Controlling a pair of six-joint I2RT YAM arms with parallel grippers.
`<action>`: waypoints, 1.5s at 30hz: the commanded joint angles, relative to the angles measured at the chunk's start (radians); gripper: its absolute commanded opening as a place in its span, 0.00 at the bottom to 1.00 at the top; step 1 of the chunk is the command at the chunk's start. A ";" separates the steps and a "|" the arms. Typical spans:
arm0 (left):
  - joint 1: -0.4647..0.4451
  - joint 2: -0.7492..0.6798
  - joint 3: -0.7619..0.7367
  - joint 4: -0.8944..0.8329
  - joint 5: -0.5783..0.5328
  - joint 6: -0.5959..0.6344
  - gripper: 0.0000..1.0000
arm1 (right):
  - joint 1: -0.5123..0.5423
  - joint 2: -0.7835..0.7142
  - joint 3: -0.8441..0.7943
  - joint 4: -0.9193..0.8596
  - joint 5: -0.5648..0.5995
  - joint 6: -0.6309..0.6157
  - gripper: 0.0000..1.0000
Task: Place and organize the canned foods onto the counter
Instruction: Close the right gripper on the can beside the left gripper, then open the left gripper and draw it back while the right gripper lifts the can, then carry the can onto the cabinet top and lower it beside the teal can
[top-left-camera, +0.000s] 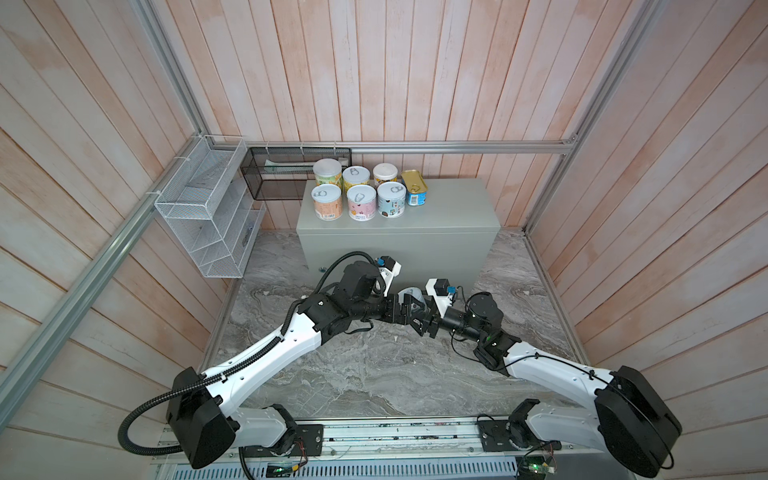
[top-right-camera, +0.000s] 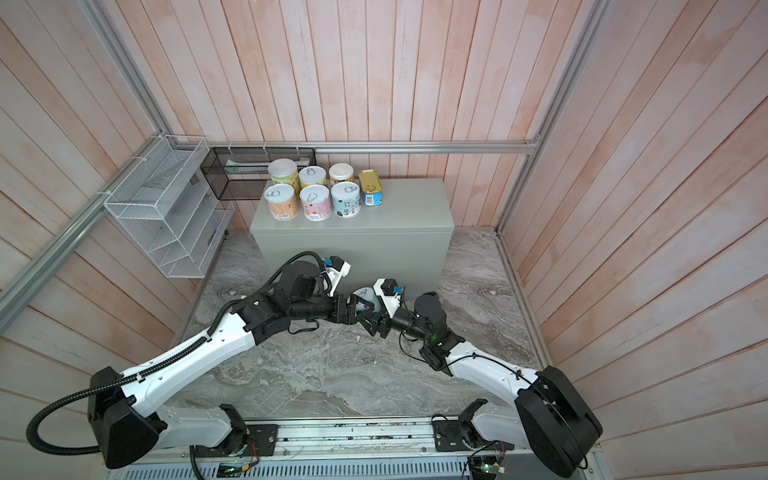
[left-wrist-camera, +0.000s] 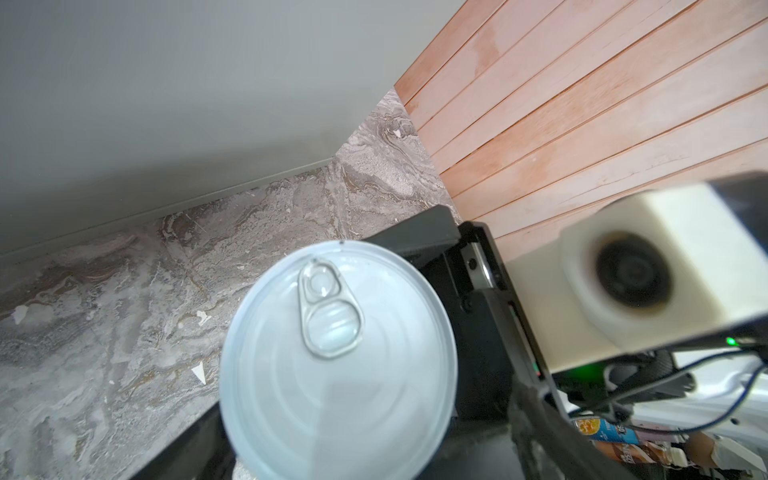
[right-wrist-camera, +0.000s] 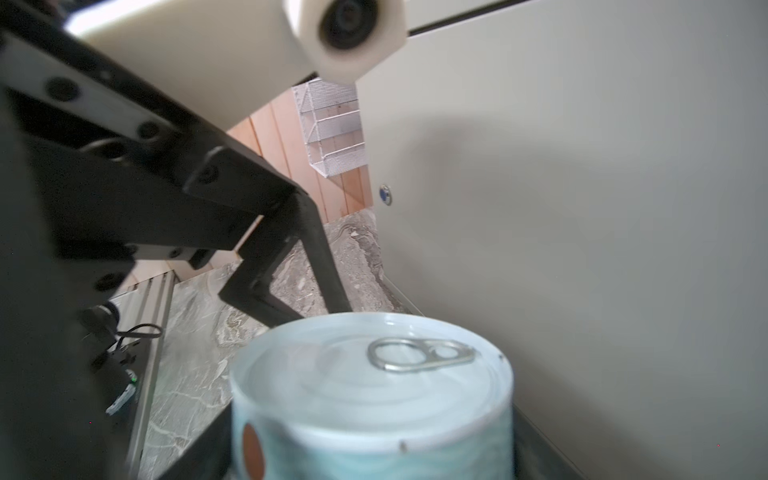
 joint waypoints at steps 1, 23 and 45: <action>0.024 -0.023 -0.044 0.053 0.015 -0.036 1.00 | -0.017 -0.016 0.011 0.052 0.093 0.047 0.55; 0.050 -0.317 -0.418 0.296 -0.377 0.050 1.00 | -0.030 -0.392 0.179 -0.264 0.173 0.098 0.55; 0.049 -0.531 -0.808 0.551 -0.541 0.251 1.00 | -0.174 0.099 0.794 -0.226 0.162 -0.030 0.57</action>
